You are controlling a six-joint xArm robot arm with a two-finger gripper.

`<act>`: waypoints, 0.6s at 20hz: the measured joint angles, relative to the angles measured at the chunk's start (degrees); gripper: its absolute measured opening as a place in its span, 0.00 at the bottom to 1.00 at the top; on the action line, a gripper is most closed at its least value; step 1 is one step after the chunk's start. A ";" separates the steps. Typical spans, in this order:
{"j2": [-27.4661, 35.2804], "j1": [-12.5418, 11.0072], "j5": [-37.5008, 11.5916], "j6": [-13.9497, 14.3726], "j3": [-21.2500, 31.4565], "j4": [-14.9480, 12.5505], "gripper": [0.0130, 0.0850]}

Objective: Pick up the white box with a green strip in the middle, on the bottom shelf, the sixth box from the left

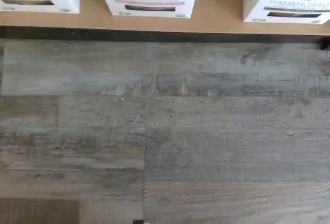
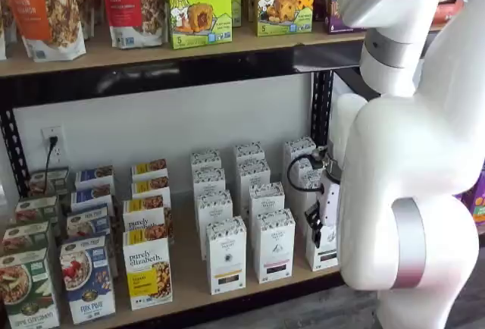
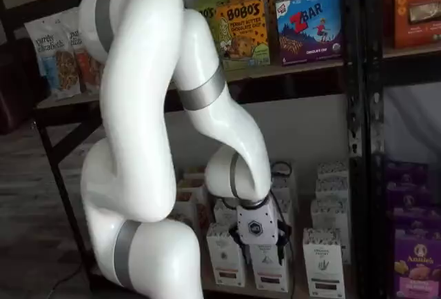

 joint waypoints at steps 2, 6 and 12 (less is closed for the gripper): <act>4.59 -1.14 -0.63 -2.40 -3.45 1.27 1.00; 10.93 -2.72 -1.74 -4.33 -8.67 1.59 1.00; 19.67 -4.26 -2.69 -6.10 -17.82 1.82 1.00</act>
